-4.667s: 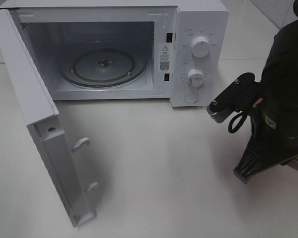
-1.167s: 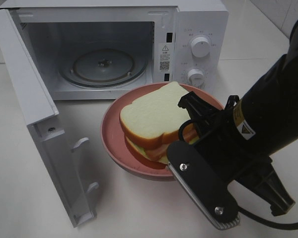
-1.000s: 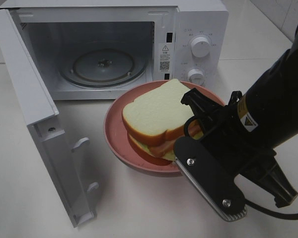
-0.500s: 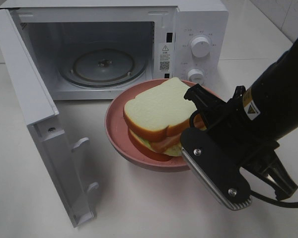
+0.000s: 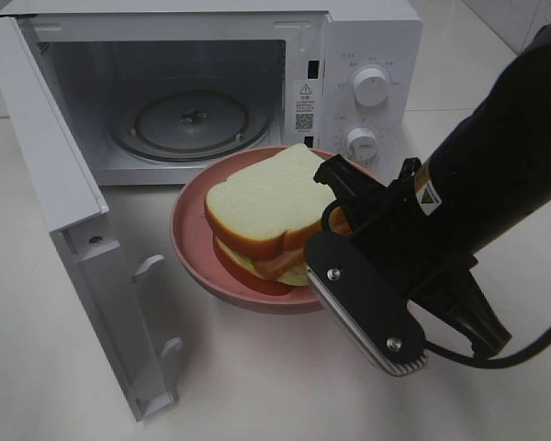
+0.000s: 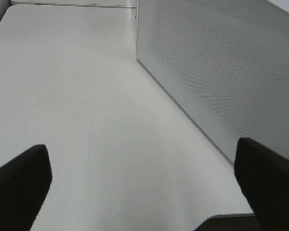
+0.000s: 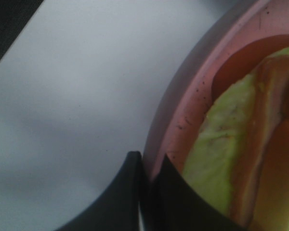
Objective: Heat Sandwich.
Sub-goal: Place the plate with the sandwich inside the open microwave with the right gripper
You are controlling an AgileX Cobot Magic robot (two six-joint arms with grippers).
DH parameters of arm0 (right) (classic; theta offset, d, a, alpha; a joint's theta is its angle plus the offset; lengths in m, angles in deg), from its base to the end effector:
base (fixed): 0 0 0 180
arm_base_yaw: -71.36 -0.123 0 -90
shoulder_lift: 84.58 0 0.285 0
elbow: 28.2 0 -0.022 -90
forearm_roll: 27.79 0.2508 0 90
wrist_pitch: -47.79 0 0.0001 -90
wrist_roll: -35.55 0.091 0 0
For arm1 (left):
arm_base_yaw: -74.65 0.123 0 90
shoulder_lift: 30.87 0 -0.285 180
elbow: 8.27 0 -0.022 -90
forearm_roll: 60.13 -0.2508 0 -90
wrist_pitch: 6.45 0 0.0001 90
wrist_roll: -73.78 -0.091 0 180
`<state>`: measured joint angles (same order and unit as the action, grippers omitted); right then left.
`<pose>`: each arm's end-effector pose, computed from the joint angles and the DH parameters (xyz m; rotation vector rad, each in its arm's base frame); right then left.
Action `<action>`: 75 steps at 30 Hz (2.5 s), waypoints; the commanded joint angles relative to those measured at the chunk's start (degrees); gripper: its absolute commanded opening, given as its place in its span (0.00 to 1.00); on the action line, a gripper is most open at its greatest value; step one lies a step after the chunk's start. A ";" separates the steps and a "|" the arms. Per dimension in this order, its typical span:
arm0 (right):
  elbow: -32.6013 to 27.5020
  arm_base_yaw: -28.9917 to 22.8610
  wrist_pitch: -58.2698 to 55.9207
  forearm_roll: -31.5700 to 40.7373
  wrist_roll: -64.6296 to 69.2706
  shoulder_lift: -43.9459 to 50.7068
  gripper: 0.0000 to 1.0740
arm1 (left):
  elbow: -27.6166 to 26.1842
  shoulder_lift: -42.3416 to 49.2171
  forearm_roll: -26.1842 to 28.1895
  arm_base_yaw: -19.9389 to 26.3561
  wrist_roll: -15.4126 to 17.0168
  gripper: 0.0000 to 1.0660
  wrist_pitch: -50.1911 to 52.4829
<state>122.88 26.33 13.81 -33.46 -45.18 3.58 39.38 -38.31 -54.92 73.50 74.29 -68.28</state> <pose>0.1978 0.1908 0.2164 -2.4723 1.1593 -0.2832 -0.0088 -0.0071 0.2805 0.0178 2.0396 -0.1268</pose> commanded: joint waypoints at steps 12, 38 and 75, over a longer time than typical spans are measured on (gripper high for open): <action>8.14 0.40 1.20 1.89 -2.18 -7.39 0.00 | 0.06 1.03 0.23 0.29 0.11 0.92 0.63; 22.35 4.53 -2.23 7.85 -8.65 -17.93 0.00 | 0.06 1.03 0.23 0.34 0.11 0.92 0.63; 44.23 4.64 -8.48 8.77 -6.42 -33.52 0.00 | 0.06 1.03 0.23 0.29 0.17 0.92 0.63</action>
<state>165.91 30.80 5.10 -24.69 -52.06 -29.71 39.38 -38.31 -54.92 73.50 74.29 -68.28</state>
